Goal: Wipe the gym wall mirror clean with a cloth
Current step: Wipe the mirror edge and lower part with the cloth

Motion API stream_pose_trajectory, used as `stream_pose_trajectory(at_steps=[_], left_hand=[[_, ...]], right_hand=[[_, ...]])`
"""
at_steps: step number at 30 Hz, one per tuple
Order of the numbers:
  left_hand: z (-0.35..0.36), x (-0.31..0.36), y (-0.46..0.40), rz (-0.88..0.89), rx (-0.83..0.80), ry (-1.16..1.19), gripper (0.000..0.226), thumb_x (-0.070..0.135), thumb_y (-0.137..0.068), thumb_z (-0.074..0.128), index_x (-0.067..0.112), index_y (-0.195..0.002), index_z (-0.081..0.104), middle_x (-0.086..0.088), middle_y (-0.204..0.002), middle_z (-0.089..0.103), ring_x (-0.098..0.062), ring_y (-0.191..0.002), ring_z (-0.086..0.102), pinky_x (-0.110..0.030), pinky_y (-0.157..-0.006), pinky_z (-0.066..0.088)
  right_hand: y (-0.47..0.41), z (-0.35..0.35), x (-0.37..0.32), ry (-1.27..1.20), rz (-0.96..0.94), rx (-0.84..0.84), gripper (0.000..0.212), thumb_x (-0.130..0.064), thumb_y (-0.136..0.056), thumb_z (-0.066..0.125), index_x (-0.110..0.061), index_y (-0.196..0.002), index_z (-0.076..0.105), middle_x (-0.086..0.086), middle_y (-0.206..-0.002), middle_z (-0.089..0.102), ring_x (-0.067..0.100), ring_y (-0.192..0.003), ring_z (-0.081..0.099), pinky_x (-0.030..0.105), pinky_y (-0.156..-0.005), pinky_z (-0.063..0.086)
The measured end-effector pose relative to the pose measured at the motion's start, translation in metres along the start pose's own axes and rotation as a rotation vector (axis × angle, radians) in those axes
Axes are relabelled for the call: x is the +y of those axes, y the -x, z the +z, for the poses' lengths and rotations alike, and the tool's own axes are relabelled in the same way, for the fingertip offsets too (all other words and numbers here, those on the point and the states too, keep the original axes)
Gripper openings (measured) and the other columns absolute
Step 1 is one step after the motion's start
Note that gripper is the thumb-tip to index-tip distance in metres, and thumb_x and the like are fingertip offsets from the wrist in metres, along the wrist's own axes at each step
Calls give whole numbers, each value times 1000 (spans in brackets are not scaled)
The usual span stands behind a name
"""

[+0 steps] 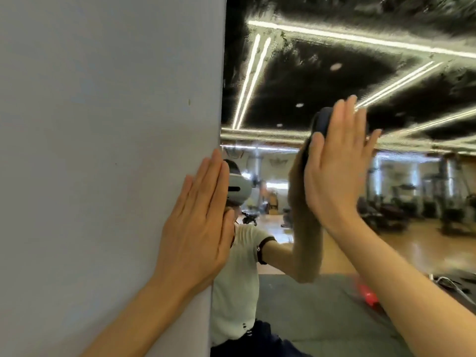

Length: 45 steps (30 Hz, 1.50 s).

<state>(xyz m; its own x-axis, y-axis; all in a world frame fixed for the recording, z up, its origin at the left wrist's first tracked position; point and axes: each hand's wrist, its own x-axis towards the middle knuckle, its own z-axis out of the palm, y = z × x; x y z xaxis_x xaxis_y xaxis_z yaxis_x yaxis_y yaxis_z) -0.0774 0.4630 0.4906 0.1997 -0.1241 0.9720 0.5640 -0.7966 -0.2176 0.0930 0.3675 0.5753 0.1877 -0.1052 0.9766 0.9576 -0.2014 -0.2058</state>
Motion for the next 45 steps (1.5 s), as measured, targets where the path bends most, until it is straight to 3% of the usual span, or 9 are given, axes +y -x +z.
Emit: stream_pose_trajectory(at_steps=[4, 7, 14, 20, 23, 30, 36, 39, 45], left_hand=[[-2, -7, 14, -41, -53, -34, 63, 29, -104, 31, 5, -160, 17, -9, -168, 13, -16, -156, 8, -27, -126, -1], [0, -9, 16, -24, -73, -86, 63, 29, -103, 32, 3, -160, 18, -12, -168, 13, -19, -156, 9, -29, -126, 0], [1, -9, 18, -5, -62, -110, 65, 27, -102, 33, 2, -160, 14, -12, -169, 8, -21, -157, 7, -32, -127, 2], [-2, -6, 17, -50, -51, -70, 63, 24, -103, 29, 1, -159, 13, -14, -168, 9, -18, -157, 3, -31, -127, -2], [-7, -5, 33, -87, -69, -78, 61, 27, -105, 25, 0, -159, 14, -16, -168, 9, -20, -157, 3, -31, -127, -2], [-5, -6, 67, -29, -137, -133, 62, 27, -104, 26, 6, -160, 10, -12, -169, 8, -20, -157, 3, -32, -127, -2], [-5, -7, 64, -17, -95, -113, 52, 30, -108, 16, 10, -156, 18, -13, -162, 23, -17, -156, 6, -31, -127, 4], [-6, -7, 64, -10, -109, -146, 54, 28, -106, 21, 10, -158, 19, -12, -165, 19, -20, -156, 8, -31, -127, 4], [-6, -7, 65, 8, -126, -160, 56, 31, -108, 11, 8, -159, 20, -10, -168, 12, -23, -156, 7, -34, -127, 4]], right_hand=[[33, 25, -72, -6, -456, -56, 57, -30, -105, 22, -5, -155, 32, 14, -163, 28, 29, -152, 20, 45, -124, 2], [27, 13, -38, -13, -605, -123, 55, -29, -106, 28, -8, -156, 28, 12, -164, 24, 27, -153, 17, 40, -125, 1], [45, -20, 79, 6, 137, 21, 59, -25, -104, 28, -5, -158, 19, 14, -167, 16, 29, -155, 11, 54, -124, 3], [75, 17, -63, -54, -380, -75, 56, -27, -106, 27, -4, -156, 27, 15, -164, 24, 29, -153, 17, 44, -125, -1], [68, 9, -39, -51, -593, -144, 53, -26, -106, 29, -5, -155, 31, 14, -163, 27, 27, -152, 19, 42, -125, 3], [56, -10, 29, 2, 7, -17, 59, -28, -106, 25, -5, -159, 18, 12, -168, 12, 27, -155, 6, 44, -125, -6], [54, 32, -100, -49, -480, -40, 55, -20, -102, 42, -5, -154, 31, 15, -162, 29, 29, -152, 21, 45, -124, 3], [38, 29, -83, -66, -603, -61, 53, -17, -102, 45, -4, -153, 35, 15, -161, 31, 29, -151, 22, 40, -125, -2], [39, -14, 58, -28, -17, -19, 58, -27, -105, 24, -4, -159, 20, 12, -167, 14, 26, -155, 7, 52, -125, 0]])
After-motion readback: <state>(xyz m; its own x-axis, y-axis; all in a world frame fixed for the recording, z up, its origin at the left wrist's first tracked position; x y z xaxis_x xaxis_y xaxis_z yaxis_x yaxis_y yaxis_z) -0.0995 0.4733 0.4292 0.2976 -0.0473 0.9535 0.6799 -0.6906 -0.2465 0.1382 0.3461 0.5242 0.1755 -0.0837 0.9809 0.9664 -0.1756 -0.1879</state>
